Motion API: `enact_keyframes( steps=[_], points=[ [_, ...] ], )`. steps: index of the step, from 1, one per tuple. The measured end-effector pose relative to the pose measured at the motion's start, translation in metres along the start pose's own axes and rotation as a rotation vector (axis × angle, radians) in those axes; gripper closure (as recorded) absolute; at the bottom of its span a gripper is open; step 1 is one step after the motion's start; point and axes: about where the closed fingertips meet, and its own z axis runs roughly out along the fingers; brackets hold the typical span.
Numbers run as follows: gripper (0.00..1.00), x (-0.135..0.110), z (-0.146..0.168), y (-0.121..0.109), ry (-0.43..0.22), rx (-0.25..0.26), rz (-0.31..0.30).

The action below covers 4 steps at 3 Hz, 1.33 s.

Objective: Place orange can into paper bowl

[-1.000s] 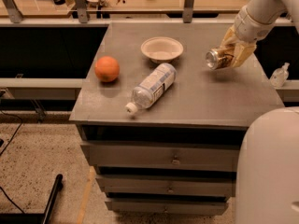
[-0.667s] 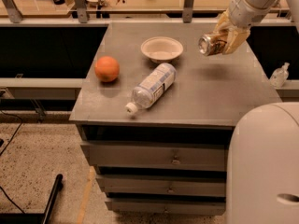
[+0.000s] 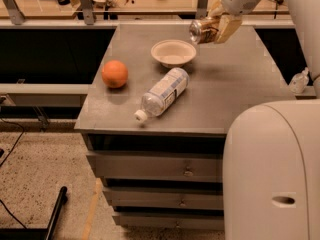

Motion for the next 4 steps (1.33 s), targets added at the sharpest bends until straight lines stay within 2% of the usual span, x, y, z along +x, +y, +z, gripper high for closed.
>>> enact_keyframes(
  steps=[2,3,4],
  points=[
    [1.00,-0.038,0.040,-0.012,-0.021,-0.012,0.043],
    [0.82,-0.059,0.055,-0.010,-0.030,-0.027,0.020],
    [0.59,-0.075,0.067,-0.006,0.002,-0.041,0.003]
  ],
)
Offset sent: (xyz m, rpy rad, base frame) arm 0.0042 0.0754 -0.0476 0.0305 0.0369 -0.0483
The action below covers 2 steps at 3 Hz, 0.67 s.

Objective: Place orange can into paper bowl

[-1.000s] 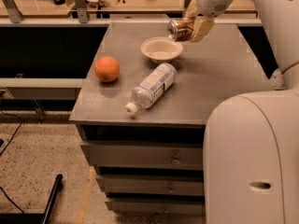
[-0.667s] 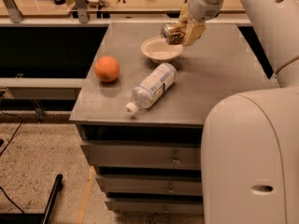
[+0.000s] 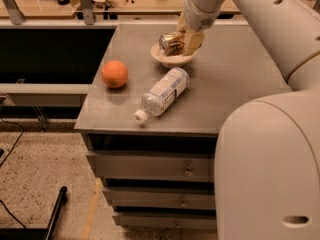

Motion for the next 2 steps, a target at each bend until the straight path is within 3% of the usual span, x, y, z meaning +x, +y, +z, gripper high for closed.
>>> enact_keyframes(
  steps=[1,2],
  points=[
    [0.36,-0.0112,0.0074,0.0057,0.022,-0.020,-0.010],
    [0.12,-0.0108,0.0104,0.0149,-0.003,-0.069,-0.002]
  ],
)
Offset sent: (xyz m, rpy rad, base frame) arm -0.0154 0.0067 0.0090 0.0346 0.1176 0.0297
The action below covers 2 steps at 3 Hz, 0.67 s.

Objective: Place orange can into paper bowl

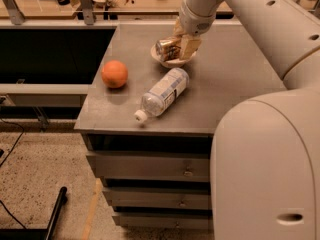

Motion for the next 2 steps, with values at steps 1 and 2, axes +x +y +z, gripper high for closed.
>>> enact_keyframes(
  steps=[1,2],
  points=[
    [0.00,0.001,-0.018,-0.001,-0.043,-0.004,0.009],
    [0.00,0.011,-0.049,-0.008,-0.077,0.038,0.032]
  ],
)
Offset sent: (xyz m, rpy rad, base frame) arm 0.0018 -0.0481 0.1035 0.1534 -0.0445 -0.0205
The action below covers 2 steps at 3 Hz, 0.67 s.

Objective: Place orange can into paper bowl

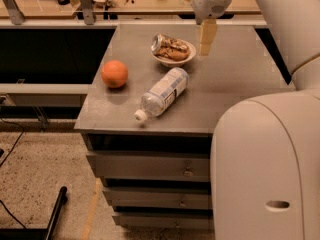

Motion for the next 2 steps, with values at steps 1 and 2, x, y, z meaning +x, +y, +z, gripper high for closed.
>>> enact_keyframes(
  steps=[1,2],
  points=[
    [0.00,0.0159,-0.0323,-0.0024,-0.024,0.045,0.015],
    [0.00,0.0136,-0.0347,-0.0090,-0.029,0.065,0.011]
  ],
)
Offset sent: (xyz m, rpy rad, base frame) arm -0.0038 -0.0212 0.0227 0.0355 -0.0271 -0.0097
